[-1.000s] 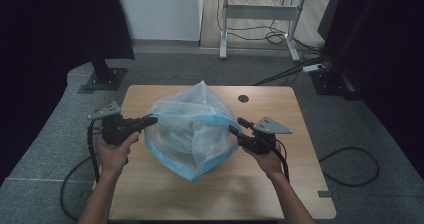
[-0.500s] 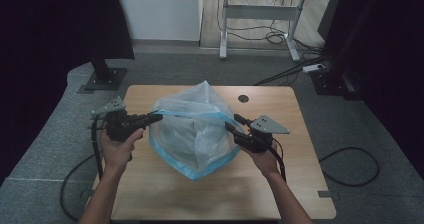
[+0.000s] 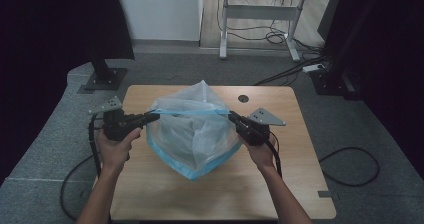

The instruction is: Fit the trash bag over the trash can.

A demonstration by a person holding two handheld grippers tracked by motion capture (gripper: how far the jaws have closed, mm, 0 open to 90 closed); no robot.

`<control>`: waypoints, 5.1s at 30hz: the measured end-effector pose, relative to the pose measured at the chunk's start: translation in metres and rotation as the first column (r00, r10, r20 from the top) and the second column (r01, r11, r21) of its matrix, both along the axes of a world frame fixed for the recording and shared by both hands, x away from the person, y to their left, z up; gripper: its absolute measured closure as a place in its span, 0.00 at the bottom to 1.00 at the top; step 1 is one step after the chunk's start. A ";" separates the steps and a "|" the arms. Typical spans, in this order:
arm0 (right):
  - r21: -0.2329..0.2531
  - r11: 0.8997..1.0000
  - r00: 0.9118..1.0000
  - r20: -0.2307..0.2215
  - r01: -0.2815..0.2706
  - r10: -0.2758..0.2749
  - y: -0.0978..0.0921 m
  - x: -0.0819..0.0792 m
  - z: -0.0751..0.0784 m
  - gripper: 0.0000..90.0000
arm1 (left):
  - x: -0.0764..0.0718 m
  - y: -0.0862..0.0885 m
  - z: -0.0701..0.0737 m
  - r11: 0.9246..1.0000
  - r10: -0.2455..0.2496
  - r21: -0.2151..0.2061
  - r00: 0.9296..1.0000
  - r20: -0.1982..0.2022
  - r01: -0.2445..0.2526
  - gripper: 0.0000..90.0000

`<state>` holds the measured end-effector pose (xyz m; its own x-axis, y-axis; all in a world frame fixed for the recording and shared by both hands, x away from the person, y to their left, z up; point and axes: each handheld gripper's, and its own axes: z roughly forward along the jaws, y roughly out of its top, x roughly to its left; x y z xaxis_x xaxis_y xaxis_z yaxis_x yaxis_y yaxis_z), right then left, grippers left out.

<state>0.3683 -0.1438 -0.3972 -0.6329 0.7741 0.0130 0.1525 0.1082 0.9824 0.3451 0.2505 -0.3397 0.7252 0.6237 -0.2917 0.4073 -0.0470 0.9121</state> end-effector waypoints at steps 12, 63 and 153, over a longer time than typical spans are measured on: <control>0.002 0.999 0.999 0.005 0.036 -0.036 0.001 0.035 0.023 0.99 | 0.043 0.005 -0.009 0.999 0.035 0.038 0.997 -0.064 -0.033 0.99; 0.078 0.984 0.985 -0.078 0.159 -0.153 -0.019 0.057 -0.001 0.70 | 0.100 0.011 -0.083 0.985 0.133 0.130 0.974 -0.184 -0.110 0.99; -0.116 0.952 0.959 -0.069 -0.283 0.276 0.027 -0.109 -0.057 0.99 | 0.076 0.016 -0.080 0.978 0.109 0.198 0.972 -0.209 -0.067 0.98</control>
